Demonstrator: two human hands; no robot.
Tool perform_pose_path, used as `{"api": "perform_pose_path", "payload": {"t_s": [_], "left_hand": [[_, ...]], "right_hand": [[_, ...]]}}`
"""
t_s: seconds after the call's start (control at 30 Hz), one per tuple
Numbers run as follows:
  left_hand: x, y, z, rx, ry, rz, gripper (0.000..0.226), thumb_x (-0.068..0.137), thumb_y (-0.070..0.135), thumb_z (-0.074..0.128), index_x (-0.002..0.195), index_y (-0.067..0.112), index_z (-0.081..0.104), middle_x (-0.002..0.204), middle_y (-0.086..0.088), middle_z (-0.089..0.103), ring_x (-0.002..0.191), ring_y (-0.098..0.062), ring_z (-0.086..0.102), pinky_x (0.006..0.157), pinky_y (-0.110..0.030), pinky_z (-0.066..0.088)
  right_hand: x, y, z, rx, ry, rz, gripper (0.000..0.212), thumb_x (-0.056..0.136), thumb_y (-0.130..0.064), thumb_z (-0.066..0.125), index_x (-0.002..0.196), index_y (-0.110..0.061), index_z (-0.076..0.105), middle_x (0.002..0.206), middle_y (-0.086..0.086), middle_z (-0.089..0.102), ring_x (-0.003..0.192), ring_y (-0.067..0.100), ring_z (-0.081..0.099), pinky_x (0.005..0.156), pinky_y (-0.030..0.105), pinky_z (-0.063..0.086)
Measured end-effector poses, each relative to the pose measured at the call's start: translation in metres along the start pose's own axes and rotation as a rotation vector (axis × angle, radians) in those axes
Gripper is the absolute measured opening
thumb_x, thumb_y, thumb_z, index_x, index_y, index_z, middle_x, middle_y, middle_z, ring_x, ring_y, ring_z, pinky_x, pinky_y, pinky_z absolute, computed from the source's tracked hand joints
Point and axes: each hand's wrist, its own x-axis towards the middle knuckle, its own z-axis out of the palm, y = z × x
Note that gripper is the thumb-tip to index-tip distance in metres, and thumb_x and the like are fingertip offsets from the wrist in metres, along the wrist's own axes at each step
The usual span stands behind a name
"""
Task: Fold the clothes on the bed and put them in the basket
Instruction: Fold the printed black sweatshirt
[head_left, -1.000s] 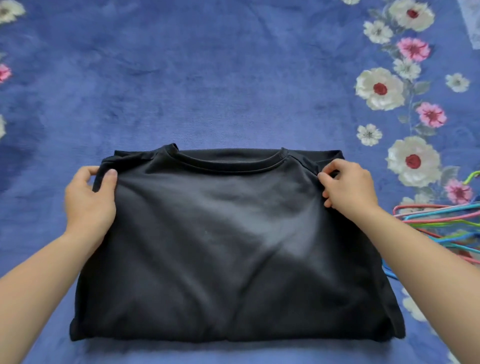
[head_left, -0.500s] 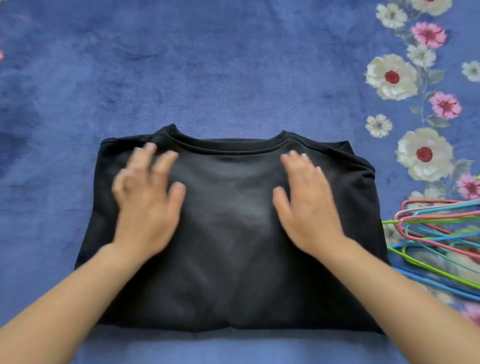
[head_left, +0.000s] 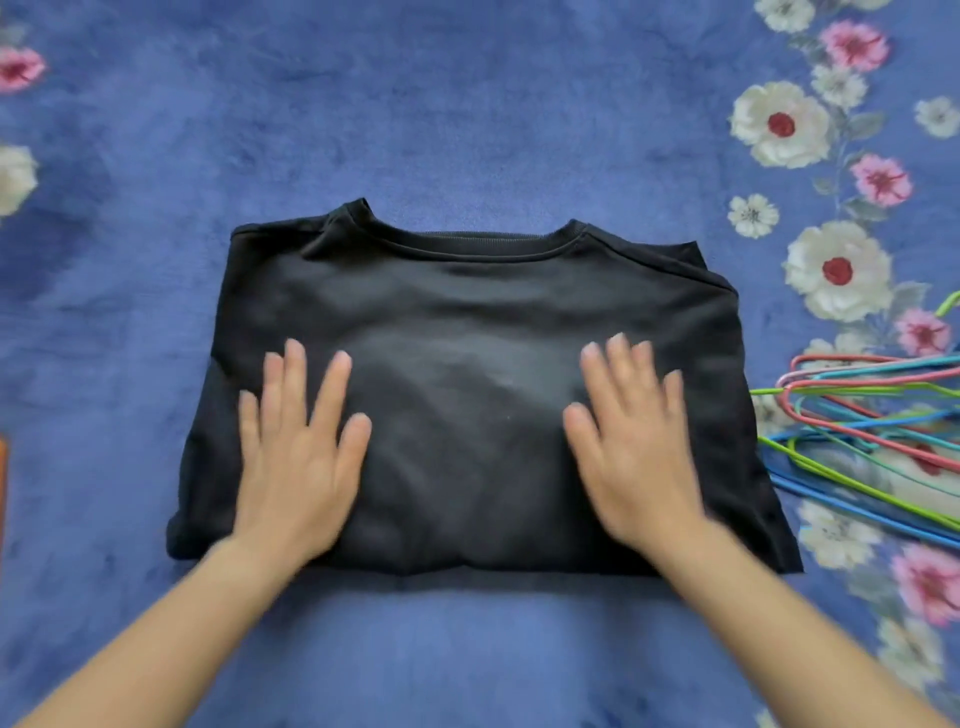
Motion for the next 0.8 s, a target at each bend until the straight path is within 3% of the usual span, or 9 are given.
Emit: {"api": "perform_pose_path", "payload": {"t_s": [0.13, 0.2, 0.27, 0.33, 0.4, 0.5, 0.57, 0.67, 0.8], "left_hand": [[-0.060, -0.014, 0.023, 0.098, -0.082, -0.025, 0.062, 0.096, 0.050, 0.021, 0.154, 0.028, 0.022, 0.162, -0.011, 0.011, 0.149, -0.029, 0.009, 0.116, -0.051, 0.013], [-0.073, -0.037, 0.020, 0.138, -0.077, -0.111, 0.063, 0.096, 0.048, 0.025, 0.153, 0.021, 0.028, 0.160, -0.012, 0.019, 0.147, -0.032, 0.018, 0.113, -0.054, 0.020], [-0.083, -0.047, 0.012, 0.110, -0.036, -0.220, 0.060, 0.100, 0.047, 0.030, 0.155, 0.024, 0.020, 0.162, -0.009, 0.012, 0.148, -0.029, 0.011, 0.115, -0.054, 0.014], [-0.087, -0.041, 0.002, -0.141, 0.040, -0.516, 0.069, 0.097, 0.048, 0.045, 0.155, 0.029, 0.013, 0.162, -0.009, 0.007, 0.147, -0.029, 0.006, 0.114, -0.055, 0.009], [-0.091, -0.032, -0.010, -0.543, 0.184, -0.881, 0.072, 0.092, 0.041, 0.059, 0.151, 0.023, 0.021, 0.150, -0.012, 0.030, 0.138, -0.030, 0.024, 0.111, -0.049, 0.020], [-0.089, -0.022, -0.018, -1.299, 0.287, -1.164, 0.026, 0.093, 0.033, 0.062, 0.112, 0.017, 0.055, 0.110, -0.005, 0.058, 0.093, -0.017, 0.058, 0.085, -0.031, 0.046], [-0.082, -0.017, -0.025, -1.604, 0.229, -1.205, 0.014, 0.094, 0.030, 0.062, 0.102, 0.020, 0.057, 0.102, -0.001, 0.063, 0.086, -0.012, 0.061, 0.087, -0.030, 0.050], [-0.075, -0.017, -0.030, -1.700, 0.230, -1.144, 0.031, 0.098, 0.027, 0.058, 0.127, 0.022, 0.052, 0.116, 0.001, 0.062, 0.104, -0.018, 0.062, 0.092, -0.037, 0.051], [-0.094, -0.028, -0.048, -1.677, 0.415, -0.948, 0.017, 0.103, 0.018, 0.046, 0.111, 0.031, 0.054, 0.120, 0.004, 0.063, 0.105, -0.016, 0.063, 0.082, -0.038, 0.054]], "right_hand": [[-0.070, -0.008, 0.020, -0.185, -0.139, -0.254, 0.057, 0.100, -0.042, 0.029, 0.153, -0.021, 0.030, 0.160, 0.005, 0.024, 0.147, 0.029, 0.023, 0.115, 0.054, 0.020], [-0.085, 0.025, 0.016, -0.250, -0.167, -0.072, 0.059, 0.098, -0.044, 0.028, 0.153, -0.023, 0.028, 0.160, 0.004, 0.026, 0.146, 0.030, 0.026, 0.112, 0.057, 0.025], [-0.103, 0.054, 0.005, -0.222, -0.151, 0.170, 0.060, 0.096, -0.045, 0.029, 0.151, -0.023, 0.032, 0.158, 0.005, 0.030, 0.145, 0.028, 0.028, 0.110, 0.058, 0.023], [-0.116, 0.067, -0.008, -0.109, -0.033, 0.396, 0.060, 0.093, -0.044, 0.042, 0.148, -0.021, 0.038, 0.156, 0.008, 0.033, 0.143, 0.028, 0.029, 0.109, 0.058, 0.021], [-0.124, 0.068, -0.020, 0.210, 0.123, 0.739, 0.063, 0.088, -0.044, 0.058, 0.141, -0.013, 0.043, 0.145, 0.016, 0.041, 0.135, 0.031, 0.035, 0.107, 0.053, 0.026], [-0.112, 0.064, -0.030, 0.971, 0.289, 1.212, 0.035, 0.083, -0.042, 0.072, 0.099, -0.013, 0.061, 0.097, 0.007, 0.063, 0.099, 0.026, 0.057, 0.081, 0.040, 0.047], [-0.102, 0.067, -0.028, 1.310, 0.311, 1.300, 0.020, 0.081, -0.027, 0.077, 0.090, -0.017, 0.062, 0.089, -0.002, 0.067, 0.088, 0.018, 0.064, 0.067, 0.033, 0.052], [-0.091, 0.076, -0.025, 1.449, 0.292, 1.258, 0.044, 0.073, -0.005, 0.078, 0.115, -0.009, 0.063, 0.104, 0.006, 0.072, 0.092, 0.021, 0.070, 0.057, 0.029, 0.057], [-0.110, 0.091, -0.037, 1.560, 0.348, 1.143, 0.067, 0.054, 0.003, 0.078, 0.119, 0.002, 0.064, 0.111, 0.012, 0.072, 0.100, 0.027, 0.070, 0.067, 0.032, 0.059]]}}
